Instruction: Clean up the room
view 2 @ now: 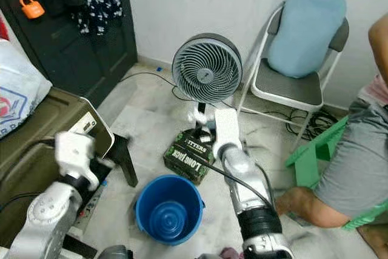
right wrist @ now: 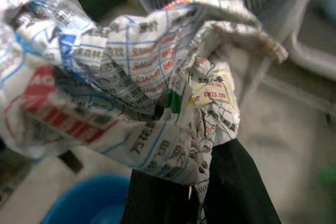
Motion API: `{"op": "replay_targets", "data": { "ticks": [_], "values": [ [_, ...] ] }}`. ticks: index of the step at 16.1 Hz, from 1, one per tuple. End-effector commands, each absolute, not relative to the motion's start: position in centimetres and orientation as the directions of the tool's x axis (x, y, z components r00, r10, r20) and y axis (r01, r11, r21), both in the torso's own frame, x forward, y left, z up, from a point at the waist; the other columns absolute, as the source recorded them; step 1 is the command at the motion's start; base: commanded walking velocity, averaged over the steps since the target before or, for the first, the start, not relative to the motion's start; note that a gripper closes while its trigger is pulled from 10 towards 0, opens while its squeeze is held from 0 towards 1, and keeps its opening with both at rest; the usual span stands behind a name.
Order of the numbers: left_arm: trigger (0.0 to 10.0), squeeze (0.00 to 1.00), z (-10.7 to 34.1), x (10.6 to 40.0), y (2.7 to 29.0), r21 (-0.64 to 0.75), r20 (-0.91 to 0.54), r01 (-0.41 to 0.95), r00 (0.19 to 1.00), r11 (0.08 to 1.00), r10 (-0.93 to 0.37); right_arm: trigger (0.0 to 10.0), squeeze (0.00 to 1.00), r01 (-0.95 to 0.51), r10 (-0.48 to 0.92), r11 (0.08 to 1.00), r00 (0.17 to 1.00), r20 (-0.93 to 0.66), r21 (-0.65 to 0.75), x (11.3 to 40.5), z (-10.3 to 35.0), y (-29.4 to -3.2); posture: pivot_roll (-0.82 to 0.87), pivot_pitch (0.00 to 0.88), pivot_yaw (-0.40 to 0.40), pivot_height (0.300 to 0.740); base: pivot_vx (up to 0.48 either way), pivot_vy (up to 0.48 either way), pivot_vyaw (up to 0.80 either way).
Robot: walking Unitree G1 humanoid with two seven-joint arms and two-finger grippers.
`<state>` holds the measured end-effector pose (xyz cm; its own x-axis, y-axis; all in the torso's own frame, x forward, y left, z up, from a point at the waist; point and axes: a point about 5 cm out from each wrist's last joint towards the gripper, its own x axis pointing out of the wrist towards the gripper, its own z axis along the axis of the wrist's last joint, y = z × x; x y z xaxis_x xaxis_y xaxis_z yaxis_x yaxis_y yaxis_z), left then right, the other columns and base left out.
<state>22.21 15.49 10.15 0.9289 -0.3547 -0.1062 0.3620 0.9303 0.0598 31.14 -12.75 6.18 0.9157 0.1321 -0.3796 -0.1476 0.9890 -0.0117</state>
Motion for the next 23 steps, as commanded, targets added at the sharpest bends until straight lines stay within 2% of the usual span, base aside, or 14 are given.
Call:
{"op": "replay_targets", "data": {
  "ticks": [1,4,9,12,15,17,19,23],
  "values": [
    [10.0,0.00,10.6,21.5,15.4,0.097,-0.112,0.437,0.898,0.894,-0.426,10.0,0.00,-0.099,0.088,0.995,0.905,-0.416,-0.004,31.6,5.8,-13.0,0.10,0.072,-0.050,0.740,0.000,0.000,0.00],
    [10.0,0.00,10.6,20.8,16.5,0.153,-0.141,0.458,0.887,0.875,-0.440,10.0,0.00,-0.102,0.094,0.995,0.896,-0.435,0.005,31.8,5.5,-11.9,0.11,0.093,-0.025,0.740,0.000,0.000,0.00],
    [10.0,0.00,12.2,18.1,17.2,0.166,-0.164,0.518,0.854,0.839,-0.494,10.0,0.00,-0.072,0.101,0.995,0.843,-0.529,0.074,31.7,3.5,-9.1,0.21,0.188,0.052,0.740,0.000,0.000,0.00],
    [10.0,0.00,12.8,17.3,17.9,0.183,-0.191,0.527,0.847,0.830,-0.496,10.0,0.00,-0.053,0.097,0.994,0.829,-0.551,0.096,31.9,3.2,-8.0,0.24,0.208,0.081,0.740,0.000,0.000,0.00],
    [10.0,0.00,13.2,16.9,18.4,0.201,-0.214,0.535,0.841,0.820,-0.497,10.0,0.00,-0.010,0.086,0.992,0.787,-0.612,0.127,31.3,2.1,-7.2,0.25,0.221,0.090,0.740,0.000,0.000,0.00],
    [10.0,0.00,13.4,17.0,18.6,0.221,-0.220,0.538,0.840,0.813,-0.496,10.0,0.00,-0.034,0.100,0.993,0.768,-0.633,0.116,30.8,1.6,-6.3,0.25,0.228,0.086,0.740,0.000,0.000,0.00],
    [10.0,0.00,13.6,16.8,18.9,0.223,-0.229,0.534,0.842,0.815,-0.489,10.0,0.00,-0.027,0.126,0.988,0.717,-0.686,0.153,29.7,0.6,-5.1,0.27,0.236,0.081,0.740,0.000,0.000,0.00],
    [10.0,0.00,13.3,16.2,18.4,0.210,-0.237,0.538,0.838,0.816,-0.492,10.0,0.00,-0.018,0.118,0.989,0.697,-0.707,0.146,29.0,0.0,-4.6,0.27,0.241,0.076,0.740,0.000,0.000,0.00]
  ]
}}
